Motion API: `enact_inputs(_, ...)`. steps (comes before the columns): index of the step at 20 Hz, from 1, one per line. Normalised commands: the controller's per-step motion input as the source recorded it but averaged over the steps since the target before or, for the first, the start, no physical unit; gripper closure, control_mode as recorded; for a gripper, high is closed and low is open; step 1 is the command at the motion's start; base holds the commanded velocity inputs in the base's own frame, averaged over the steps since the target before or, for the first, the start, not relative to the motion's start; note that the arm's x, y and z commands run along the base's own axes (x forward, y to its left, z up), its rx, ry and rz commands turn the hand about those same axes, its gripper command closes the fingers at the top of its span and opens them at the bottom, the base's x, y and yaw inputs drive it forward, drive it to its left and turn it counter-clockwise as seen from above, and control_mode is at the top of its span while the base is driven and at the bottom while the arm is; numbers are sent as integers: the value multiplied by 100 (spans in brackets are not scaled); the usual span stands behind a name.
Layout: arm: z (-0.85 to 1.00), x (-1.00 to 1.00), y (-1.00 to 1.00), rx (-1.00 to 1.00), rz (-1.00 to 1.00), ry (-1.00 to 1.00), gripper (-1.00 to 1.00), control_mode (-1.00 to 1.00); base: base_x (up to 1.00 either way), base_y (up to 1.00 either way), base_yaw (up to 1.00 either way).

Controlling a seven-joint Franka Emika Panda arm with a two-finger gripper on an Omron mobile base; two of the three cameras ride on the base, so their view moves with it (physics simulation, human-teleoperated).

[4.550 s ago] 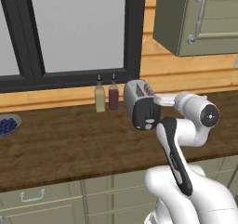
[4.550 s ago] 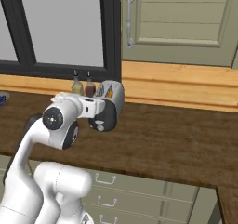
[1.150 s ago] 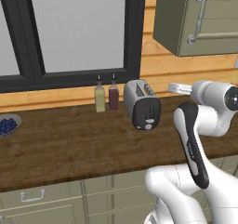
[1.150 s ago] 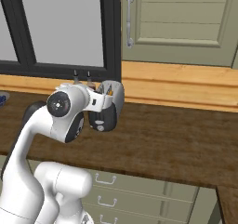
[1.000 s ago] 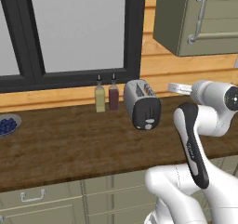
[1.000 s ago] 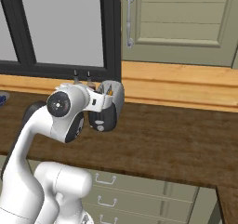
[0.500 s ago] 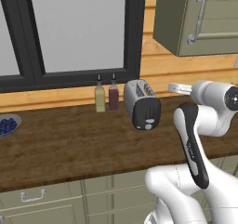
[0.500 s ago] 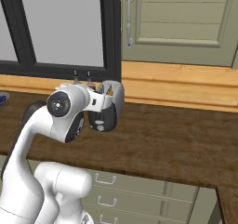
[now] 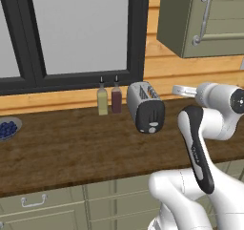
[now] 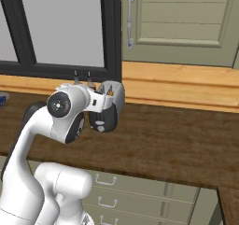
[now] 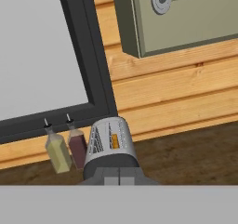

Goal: Start the toaster. Once the lever pops up, take the bread to the plate on the dining counter.

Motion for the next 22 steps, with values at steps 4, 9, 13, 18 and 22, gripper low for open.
enact_inputs(4, 0, 0, 0, 0, 0, 0, 100, -100, 0, 0, 0)
enact_inputs(9, 0, 0, 0, 0, 0, 0, 100, -100, 0, 0, 0)
enact_inputs(13, 0, 0, 0, 0, 0, 0, 100, -100, 0, 0, 0)
enact_inputs(18, 0, 0, 0, 0, 0, 0, 100, -100, 0, 0, 0)
enact_inputs(22, 0, 0, 0, 0, 0, 0, 100, -100, 0, 0, 0)
